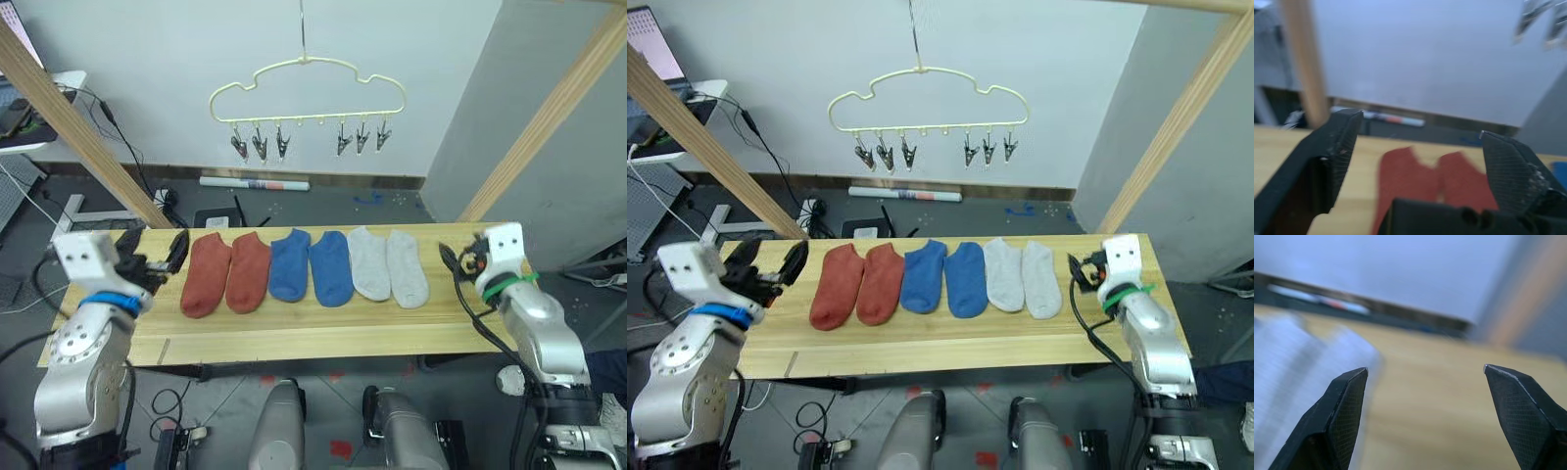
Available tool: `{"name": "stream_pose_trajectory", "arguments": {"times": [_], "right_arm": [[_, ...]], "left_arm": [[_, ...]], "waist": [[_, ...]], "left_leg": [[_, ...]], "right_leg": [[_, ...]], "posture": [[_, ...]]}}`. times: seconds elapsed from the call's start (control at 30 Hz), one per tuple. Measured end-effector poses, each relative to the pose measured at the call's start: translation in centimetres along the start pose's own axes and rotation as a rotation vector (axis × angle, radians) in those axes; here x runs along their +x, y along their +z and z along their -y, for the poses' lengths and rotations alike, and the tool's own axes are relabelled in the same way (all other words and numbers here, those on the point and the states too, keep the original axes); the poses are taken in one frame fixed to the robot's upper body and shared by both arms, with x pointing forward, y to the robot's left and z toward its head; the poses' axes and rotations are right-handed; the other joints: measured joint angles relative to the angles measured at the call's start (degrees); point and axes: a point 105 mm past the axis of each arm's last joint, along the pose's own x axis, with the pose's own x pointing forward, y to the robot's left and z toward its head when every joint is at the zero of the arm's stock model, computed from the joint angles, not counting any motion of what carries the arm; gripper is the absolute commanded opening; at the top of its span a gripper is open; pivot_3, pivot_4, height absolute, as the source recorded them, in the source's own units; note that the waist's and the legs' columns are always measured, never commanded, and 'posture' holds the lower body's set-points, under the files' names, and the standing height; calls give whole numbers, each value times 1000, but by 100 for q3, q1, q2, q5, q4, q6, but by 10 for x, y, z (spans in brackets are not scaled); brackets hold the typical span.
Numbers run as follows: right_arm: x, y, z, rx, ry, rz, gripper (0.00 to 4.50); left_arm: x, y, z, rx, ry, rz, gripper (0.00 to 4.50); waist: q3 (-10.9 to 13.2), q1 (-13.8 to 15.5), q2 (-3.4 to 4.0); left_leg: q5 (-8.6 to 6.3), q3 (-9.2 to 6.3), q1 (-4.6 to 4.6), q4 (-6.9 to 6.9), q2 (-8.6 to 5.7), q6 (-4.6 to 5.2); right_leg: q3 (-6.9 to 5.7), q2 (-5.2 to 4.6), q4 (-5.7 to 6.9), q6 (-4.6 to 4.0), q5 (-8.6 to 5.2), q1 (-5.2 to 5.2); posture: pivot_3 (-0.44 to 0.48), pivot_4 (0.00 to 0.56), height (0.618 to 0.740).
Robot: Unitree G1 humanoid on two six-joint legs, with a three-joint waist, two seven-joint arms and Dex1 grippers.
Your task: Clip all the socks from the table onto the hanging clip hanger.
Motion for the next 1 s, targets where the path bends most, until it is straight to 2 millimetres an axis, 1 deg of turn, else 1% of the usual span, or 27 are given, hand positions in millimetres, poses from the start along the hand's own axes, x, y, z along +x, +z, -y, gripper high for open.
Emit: {"name": "stream_pose_trajectory", "arguments": {"times": [0.07, 0.13, 0.17, 0.27, 0.3, 0.43, 0.53, 0.57, 0.7, 0.87, 1.0], "right_arm": [[4, 33, -22, 9, 145, 106, 3967], [5, 59, -44, -1, 269, 191, 3967], [4, 67, -53, 1, 318, 220, 3967], [4, 86, -75, 6, 443, 279, 3967], [3, 91, -82, 6, 473, 294, 3967], [-1, 120, -117, 12, 613, 388, 3967], [-8, 132, -136, 15, 698, 427, 3967], [-10, 134, -139, 11, 713, 434, 3967], [-11, 135, -145, 23, 736, 434, 3967], [-12, 147, -156, 18, 772, 472, 3967], [-12, 148, -157, 22, 774, 478, 3967]], "left_arm": [[15, 18, 17, 0, -57, 50, 2664], [29, 30, 34, -1, -99, 87, 2664], [34, 35, 42, -4, -118, 102, 2664], [51, 49, 57, -14, -138, 151, 2664], [54, 52, 59, -15, -138, 159, 2664], [69, 55, 57, -20, -101, 179, 2664], [76, 55, 58, -39, -97, 182, 2664], [78, 58, 59, -42, -97, 193, 2664], [85, 66, 57, -49, -89, 223, 2664], [98, 77, 56, -32, -87, 263, 2664], [106, 77, 54, -21, -88, 269, 2664]], "waist": [[74, 4, -6], [119, 6, -1], [132, 7, -3], [204, 7, -28], [223, 6, -34], [343, -49, -35], [398, -89, -40], [421, -90, -42], [484, -103, -55], [548, -138, -53], [585, -138, -54]], "left_leg": [[-2, -22, -25, -3, -5, -2], [-4, -46, -54, 0, -8, -5], [-5, -51, -62, 4, -11, -8], [-9, -62, -76, 5, -20, -11], [-9, -63, -78, 5, -20, -12], [-9, -71, -78, 8, -18, -13], [-8, -78, -81, 8, -17, -14], [-8, -80, -81, 9, -18, -15], [-7, -78, -83, 13, -20, -16], [-6, -80, -83, 13, -18, -17], [-6, -79, -87, 13, -18, -18]], "right_leg": [[-4, 2, -3, -2, -2, -9], [-12, 4, -12, 0, -6, -20], [-14, 4, -13, 4, -8, -21], [-20, 4, -14, 15, -15, -23], [-21, 4, -16, 15, -15, -25], [-27, 3, -9, 15, -15, -27], [-32, 3, -7, 15, -15, -26], [-33, 1, -6, 15, -15, -25], [-41, -4, -5, 16, -15, -25], [-46, -4, -2, 16, -15, -26], [-48, -4, -4, 16, -15, -30]], "posture": [[233, 400, 740], [230, 403, 740], [225, 406, 740], [209, 417, 740], [203, 422, 740], [195, 434, 740], [193, 440, 740], [193, 446, 740], [191, 450, 740], [185, 459, 740], [179, 464, 740]]}}
